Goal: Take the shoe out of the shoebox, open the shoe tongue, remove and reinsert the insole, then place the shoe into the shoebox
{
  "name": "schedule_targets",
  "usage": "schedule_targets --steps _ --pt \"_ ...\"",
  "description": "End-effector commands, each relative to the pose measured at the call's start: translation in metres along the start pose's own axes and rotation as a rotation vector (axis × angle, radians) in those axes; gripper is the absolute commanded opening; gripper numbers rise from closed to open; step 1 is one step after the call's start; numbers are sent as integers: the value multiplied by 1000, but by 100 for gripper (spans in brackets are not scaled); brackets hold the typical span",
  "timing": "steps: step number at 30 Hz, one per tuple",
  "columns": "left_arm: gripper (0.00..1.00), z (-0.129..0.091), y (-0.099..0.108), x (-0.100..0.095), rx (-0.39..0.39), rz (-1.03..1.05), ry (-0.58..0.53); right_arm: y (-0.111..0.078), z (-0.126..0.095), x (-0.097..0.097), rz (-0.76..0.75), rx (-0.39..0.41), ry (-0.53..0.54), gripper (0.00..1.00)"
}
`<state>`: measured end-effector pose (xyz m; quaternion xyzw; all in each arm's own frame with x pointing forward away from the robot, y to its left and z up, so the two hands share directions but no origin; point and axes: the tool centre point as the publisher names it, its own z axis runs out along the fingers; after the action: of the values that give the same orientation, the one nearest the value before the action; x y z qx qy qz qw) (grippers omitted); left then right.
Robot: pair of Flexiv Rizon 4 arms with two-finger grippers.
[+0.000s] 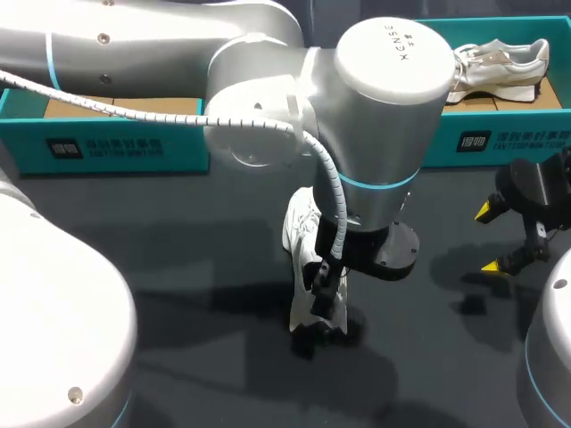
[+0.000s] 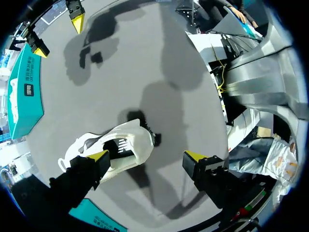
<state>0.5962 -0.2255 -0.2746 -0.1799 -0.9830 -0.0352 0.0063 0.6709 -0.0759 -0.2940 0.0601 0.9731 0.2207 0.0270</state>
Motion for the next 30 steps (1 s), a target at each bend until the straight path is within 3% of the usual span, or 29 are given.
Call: schedule_targets --steps 1,9,30 --pt "100 12 3 1 -3 -49 3 0 0 2 0 3 -4 100" --pt "100 32 8 0 -33 -164 26 0 0 2 0 3 -4 100" --pt "100 83 -3 -3 12 -191 53 0 0 2 0 3 -4 100"
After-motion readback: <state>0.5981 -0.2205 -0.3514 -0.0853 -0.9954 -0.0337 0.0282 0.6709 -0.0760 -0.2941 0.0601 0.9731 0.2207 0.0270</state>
